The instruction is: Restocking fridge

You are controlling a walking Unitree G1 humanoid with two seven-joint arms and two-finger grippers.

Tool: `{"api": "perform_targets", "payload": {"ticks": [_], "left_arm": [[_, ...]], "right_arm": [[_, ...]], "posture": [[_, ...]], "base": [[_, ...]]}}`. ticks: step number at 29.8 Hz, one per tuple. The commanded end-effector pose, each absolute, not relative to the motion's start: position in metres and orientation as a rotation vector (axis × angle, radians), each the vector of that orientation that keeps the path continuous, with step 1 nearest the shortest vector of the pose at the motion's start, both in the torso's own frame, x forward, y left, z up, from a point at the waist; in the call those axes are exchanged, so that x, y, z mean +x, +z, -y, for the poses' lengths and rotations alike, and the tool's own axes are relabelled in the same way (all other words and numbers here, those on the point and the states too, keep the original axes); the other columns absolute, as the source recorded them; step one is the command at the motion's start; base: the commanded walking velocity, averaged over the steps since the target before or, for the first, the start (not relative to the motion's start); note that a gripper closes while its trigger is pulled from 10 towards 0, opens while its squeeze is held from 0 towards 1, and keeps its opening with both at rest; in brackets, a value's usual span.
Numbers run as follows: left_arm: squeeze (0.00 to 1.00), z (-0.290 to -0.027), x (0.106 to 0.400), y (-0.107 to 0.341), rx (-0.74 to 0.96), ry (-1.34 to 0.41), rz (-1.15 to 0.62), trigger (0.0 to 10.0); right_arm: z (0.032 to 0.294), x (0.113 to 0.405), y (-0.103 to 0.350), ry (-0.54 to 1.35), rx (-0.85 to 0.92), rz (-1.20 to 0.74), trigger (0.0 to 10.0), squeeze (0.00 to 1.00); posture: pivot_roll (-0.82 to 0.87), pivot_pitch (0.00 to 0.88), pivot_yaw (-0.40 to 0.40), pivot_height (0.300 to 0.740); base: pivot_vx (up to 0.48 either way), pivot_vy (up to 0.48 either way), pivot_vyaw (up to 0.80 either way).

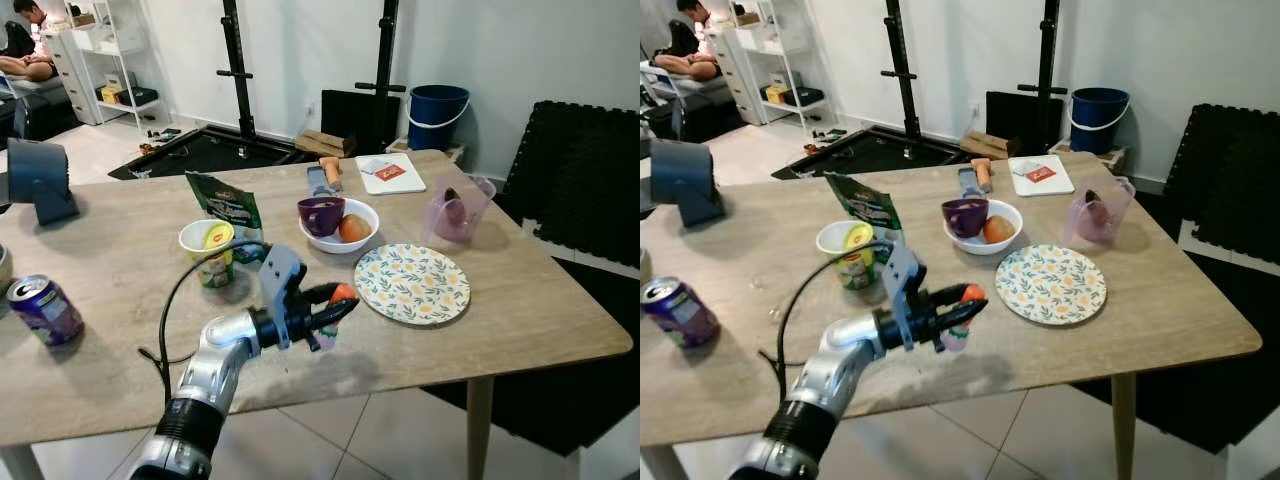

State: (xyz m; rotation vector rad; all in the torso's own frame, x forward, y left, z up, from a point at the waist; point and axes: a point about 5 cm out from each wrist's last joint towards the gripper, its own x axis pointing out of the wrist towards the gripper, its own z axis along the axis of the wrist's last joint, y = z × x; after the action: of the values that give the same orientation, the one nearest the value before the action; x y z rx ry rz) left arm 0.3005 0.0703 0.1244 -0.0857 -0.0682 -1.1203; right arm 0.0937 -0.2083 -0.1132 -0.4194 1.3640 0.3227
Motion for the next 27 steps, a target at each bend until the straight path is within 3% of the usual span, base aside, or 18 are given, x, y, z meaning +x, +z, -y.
{"api": "perform_targets", "payload": {"ticks": [1, 27], "left_arm": [[0.0, -0.069, 0.297, 0.126, -0.061, -1.11, 0.056, 10.0], [0.0, -0.06, 0.262, 0.096, 0.027, -1.132, -0.101, 10.0]], "right_arm": [[0.196, 0.115, -0.11, 0.351, -0.404, -1.289, 10.0, 0.0], [0.192, 0.113, -0.111, 0.36, -0.415, -1.296, 10.0, 0.0]], "posture": [[-0.04, 0.0, 0.03, 0.74], [-0.04, 0.002, 0.036, 0.74]], "base": [[0.0, 0.0, 0.0], [-0.298, 0.0, 0.0]]}}
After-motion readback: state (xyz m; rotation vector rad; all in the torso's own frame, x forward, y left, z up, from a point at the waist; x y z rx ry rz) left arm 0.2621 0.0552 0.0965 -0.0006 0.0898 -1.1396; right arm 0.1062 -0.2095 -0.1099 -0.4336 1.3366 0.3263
